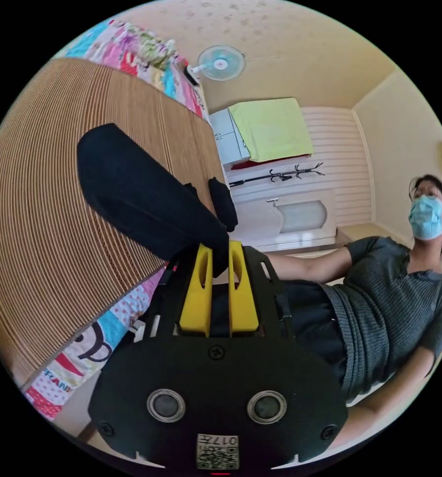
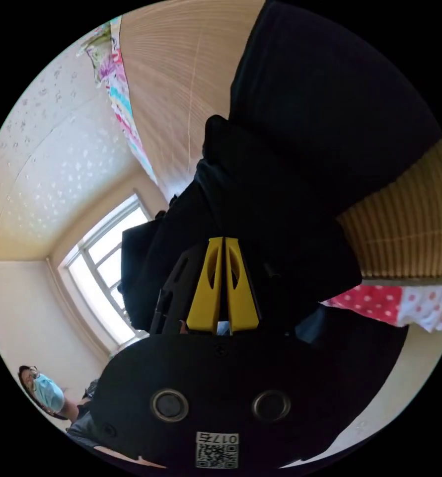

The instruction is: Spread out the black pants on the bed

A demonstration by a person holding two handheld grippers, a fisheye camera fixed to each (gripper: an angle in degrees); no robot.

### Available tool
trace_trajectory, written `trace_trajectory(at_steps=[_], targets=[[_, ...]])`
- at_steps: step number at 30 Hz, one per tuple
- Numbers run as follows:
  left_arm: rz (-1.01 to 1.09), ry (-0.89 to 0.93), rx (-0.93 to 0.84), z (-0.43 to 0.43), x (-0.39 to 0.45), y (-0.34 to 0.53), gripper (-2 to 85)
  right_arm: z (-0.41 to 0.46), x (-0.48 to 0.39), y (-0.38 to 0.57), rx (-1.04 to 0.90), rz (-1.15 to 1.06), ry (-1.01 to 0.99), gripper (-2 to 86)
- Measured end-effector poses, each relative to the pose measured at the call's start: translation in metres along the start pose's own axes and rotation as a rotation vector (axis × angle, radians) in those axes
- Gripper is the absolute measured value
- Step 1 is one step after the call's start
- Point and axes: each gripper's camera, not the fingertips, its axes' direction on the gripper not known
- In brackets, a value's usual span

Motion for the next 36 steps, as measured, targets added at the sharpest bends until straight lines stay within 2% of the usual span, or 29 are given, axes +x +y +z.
trace_trajectory(at_steps=[2, 4, 8, 13, 15, 17, 20, 22, 26, 29, 32, 34, 36], targets=[[0.108, -0.055, -0.013, -0.001, 0.035, -0.016, 5.3, 0.018, -0.005, -0.013, -0.132, -0.018, -0.090, 0.6], [0.160, -0.059, -0.027, 0.011, 0.052, -0.033, 5.7, 0.010, -0.009, -0.020, -0.149, -0.052, -0.168, 0.6], [0.231, -0.122, -0.132, 0.083, 0.065, -0.082, 7.3, -0.075, 0.000, -0.025, 0.064, -0.124, -0.339, 0.6], [0.200, -0.018, -0.169, 0.143, 0.049, -0.120, 3.2, -0.198, 0.069, 0.011, 0.432, 0.017, -0.256, 0.4], [0.143, -0.101, -0.173, 0.148, 0.036, -0.120, 4.0, -0.230, 0.107, 0.034, 0.532, 0.117, -0.278, 0.3], [-0.005, -0.270, -0.167, 0.140, 0.001, -0.113, 7.8, -0.256, 0.151, 0.063, 0.619, 0.179, -0.364, 0.3], [-0.247, -0.417, -0.130, 0.115, -0.069, -0.093, 13.0, -0.269, 0.194, 0.090, 0.650, 0.226, -0.402, 0.2], [-0.398, -0.442, -0.101, 0.100, -0.116, -0.079, 15.7, -0.269, 0.212, 0.100, 0.632, 0.252, -0.394, 0.2], [-0.628, -0.297, -0.037, 0.089, -0.212, -0.053, 16.7, -0.253, 0.240, 0.107, 0.562, 0.267, -0.418, 0.3], [-0.714, -0.165, 0.030, 0.097, -0.252, -0.041, 13.0, -0.236, 0.250, 0.098, 0.461, 0.229, -0.493, 0.4], [-0.837, -0.057, 0.091, 0.116, -0.259, -0.021, 9.9, -0.233, 0.254, 0.095, 0.444, 0.151, -0.537, 0.5], [-0.826, 0.029, 0.018, 0.144, -0.247, -0.018, 8.0, -0.237, 0.262, 0.098, 0.474, 0.126, -0.550, 0.7], [-0.749, 0.132, -0.195, 0.187, -0.225, -0.021, 6.1, -0.243, 0.275, 0.107, 0.531, 0.124, -0.561, 0.8]])
